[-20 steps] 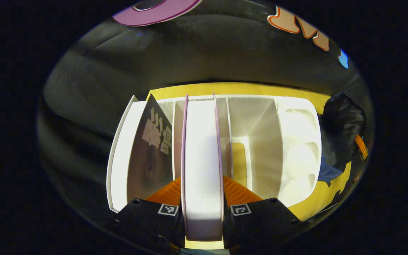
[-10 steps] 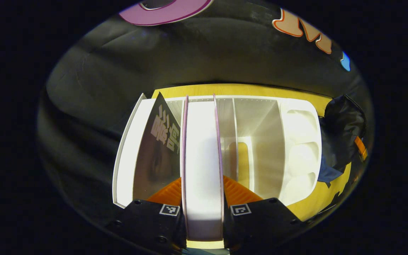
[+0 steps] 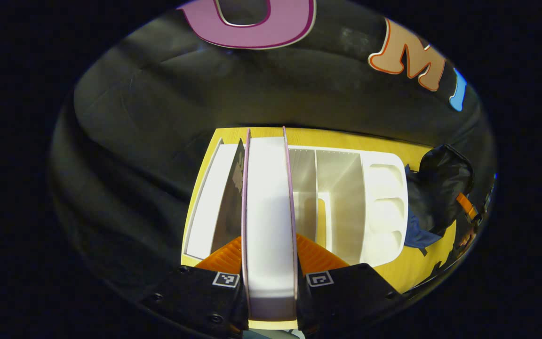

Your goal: Open the schoolbag, grab two books from the bookshelf and put them into the schoolbag.

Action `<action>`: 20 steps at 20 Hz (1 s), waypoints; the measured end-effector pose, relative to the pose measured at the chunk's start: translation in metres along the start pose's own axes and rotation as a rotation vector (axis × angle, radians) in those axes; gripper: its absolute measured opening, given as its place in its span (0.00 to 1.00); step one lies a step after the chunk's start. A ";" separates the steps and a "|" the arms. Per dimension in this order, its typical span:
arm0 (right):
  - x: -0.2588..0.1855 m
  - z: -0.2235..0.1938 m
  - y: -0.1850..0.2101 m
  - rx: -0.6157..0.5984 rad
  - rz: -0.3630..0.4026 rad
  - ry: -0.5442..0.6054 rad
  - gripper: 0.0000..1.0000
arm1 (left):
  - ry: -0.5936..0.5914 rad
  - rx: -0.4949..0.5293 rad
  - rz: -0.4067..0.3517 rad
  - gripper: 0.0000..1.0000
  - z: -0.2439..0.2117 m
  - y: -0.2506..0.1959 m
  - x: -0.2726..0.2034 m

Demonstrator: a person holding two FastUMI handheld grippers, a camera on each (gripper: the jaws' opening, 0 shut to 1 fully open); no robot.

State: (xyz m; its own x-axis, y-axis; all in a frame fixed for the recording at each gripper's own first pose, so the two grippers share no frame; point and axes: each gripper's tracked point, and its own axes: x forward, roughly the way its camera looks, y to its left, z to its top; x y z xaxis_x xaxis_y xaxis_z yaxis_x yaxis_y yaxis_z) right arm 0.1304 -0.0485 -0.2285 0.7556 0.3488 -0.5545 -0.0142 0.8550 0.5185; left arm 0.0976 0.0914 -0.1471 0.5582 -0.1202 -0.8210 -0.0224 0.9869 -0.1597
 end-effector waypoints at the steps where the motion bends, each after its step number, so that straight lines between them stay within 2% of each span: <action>1: 0.000 0.000 0.000 0.001 0.001 0.000 0.03 | -0.015 -0.023 -0.015 0.37 0.003 0.000 -0.003; 4: 0.000 0.000 0.000 0.004 -0.001 0.001 0.03 | -0.055 -0.124 -0.092 0.34 0.011 -0.004 -0.017; 5: 0.000 -0.001 0.000 0.006 0.000 0.002 0.03 | -0.062 -0.151 -0.111 0.36 0.014 -0.005 -0.022; 6: 0.000 0.000 0.000 0.007 0.000 0.002 0.03 | -0.076 -0.167 -0.118 0.39 0.017 -0.002 -0.026; 10: -0.001 0.001 0.000 0.007 -0.001 0.000 0.03 | -0.120 -0.246 -0.151 0.34 0.030 0.011 -0.051; 11: -0.001 0.001 -0.001 0.006 -0.002 -0.001 0.03 | -0.128 -0.265 -0.167 0.36 0.034 0.015 -0.058; 13: -0.001 0.001 0.000 0.006 -0.002 0.000 0.03 | -0.152 -0.325 -0.203 0.34 0.042 0.019 -0.071; 14: 0.000 0.001 -0.001 0.007 -0.003 0.000 0.03 | -0.167 -0.355 -0.229 0.37 0.047 0.021 -0.076; 20: -0.001 0.002 0.000 0.021 0.001 0.002 0.03 | -0.245 -0.509 -0.408 0.35 0.068 0.018 -0.105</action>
State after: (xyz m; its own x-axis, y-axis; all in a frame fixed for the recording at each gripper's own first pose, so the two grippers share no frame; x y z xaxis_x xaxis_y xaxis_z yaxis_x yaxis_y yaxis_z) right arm 0.1309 -0.0498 -0.2263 0.7543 0.3502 -0.5553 -0.0010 0.8465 0.5325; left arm 0.0949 0.1289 -0.0271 0.7746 -0.3837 -0.5027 -0.1234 0.6879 -0.7152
